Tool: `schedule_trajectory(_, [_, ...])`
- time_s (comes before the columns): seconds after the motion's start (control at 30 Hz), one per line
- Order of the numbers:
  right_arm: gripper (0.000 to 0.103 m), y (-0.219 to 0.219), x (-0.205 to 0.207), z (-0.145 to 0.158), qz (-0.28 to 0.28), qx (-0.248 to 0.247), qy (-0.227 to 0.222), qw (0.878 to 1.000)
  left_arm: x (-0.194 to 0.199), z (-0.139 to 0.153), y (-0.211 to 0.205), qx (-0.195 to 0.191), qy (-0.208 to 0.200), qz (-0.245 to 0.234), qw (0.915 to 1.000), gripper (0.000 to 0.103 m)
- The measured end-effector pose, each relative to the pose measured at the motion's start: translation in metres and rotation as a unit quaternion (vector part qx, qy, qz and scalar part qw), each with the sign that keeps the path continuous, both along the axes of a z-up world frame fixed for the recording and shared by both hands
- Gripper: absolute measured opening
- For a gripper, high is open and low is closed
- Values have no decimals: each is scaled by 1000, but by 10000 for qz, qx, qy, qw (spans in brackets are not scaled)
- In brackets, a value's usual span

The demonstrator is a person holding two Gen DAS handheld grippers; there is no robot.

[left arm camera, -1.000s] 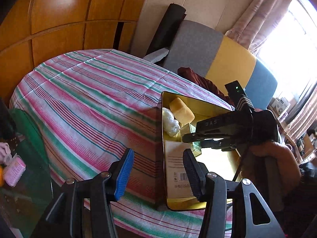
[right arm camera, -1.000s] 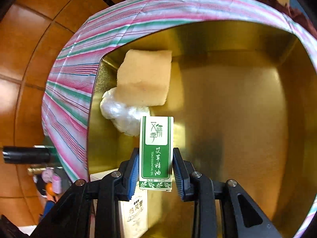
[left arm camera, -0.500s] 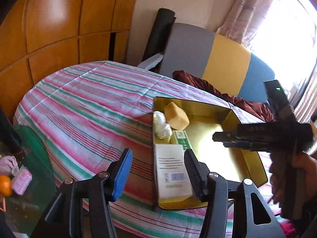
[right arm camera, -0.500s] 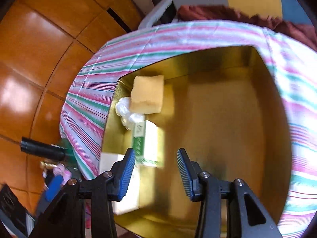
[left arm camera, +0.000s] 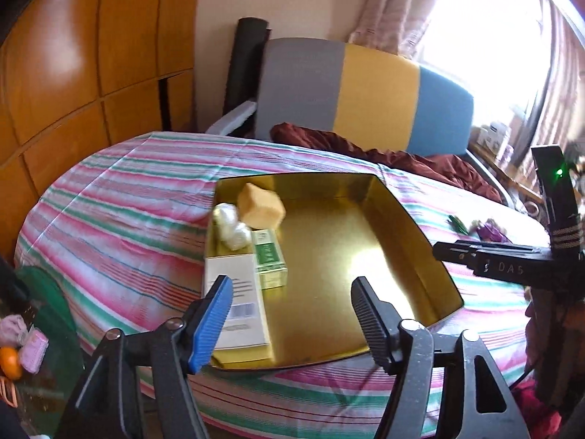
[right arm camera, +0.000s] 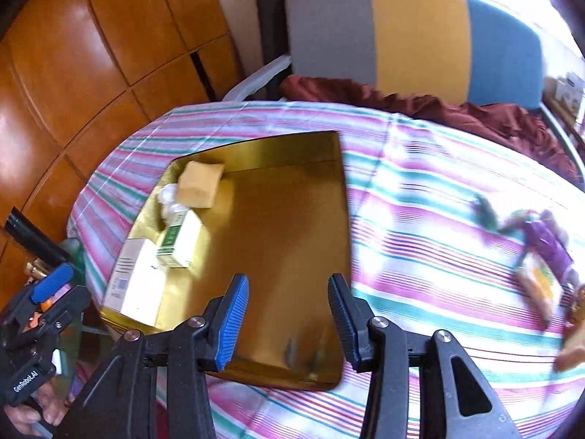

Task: Organize objects
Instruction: 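Carry the green box into the gold tray and open the right tool, then move both tools back to the pile and grasp a WEIDAN snack pack with the left tool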

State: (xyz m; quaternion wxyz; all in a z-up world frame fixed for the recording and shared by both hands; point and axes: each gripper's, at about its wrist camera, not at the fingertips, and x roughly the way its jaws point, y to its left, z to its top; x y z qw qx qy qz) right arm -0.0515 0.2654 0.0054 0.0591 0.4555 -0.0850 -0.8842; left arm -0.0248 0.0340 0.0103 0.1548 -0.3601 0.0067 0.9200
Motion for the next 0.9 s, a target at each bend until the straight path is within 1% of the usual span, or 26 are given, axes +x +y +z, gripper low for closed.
schedule_trajectory(0.1, [47, 25, 9, 1, -223, 1, 38, 9997, 3, 0, 15, -59, -10, -182, 9998, 70])
schedule_trajectory(0.23, [47, 68, 19, 5, -605, -17, 63, 9981, 6, 0, 36, -139, -48, -432, 9990, 71])
schedule_trajectory(0.33, [47, 105, 28, 11, -994, 56, 126, 9950, 6, -1, 51, -197, -75, -598, 9980, 71])
schedule_trajectory(0.43, [47, 146, 35, 18, -1446, 184, 193, 9891, 8, -1, 65, -227, -79, -777, 9967, 71])
schedule_trajectory(0.53, [47, 194, 45, 25, -1978, 211, 278, 9796, 7, 1, 81, -275, -59, -943, 9952, 71])
schedule_trajectory(0.63, [47, 241, 56, 29, -2529, 272, 379, 9664, 6, 4, 98, -336, -14, -1121, 9931, 71])
schedule_trajectory(0.77, [47, 296, 69, 21, -3114, 257, 490, 9487, 2, 9, 129, -484, 73, -1410, 9888, 71])
schedule_trajectory(0.83, [47, 317, 78, 11, -3364, 118, 538, 9401, -1, 11, 150, -624, 117, -1585, 9853, 71])
schedule_trajectory(0.9, [47, 335, 88, -2, -3613, -203, 540, 9307, -6, 11, 171, -743, 106, -1741, 9819, 71])
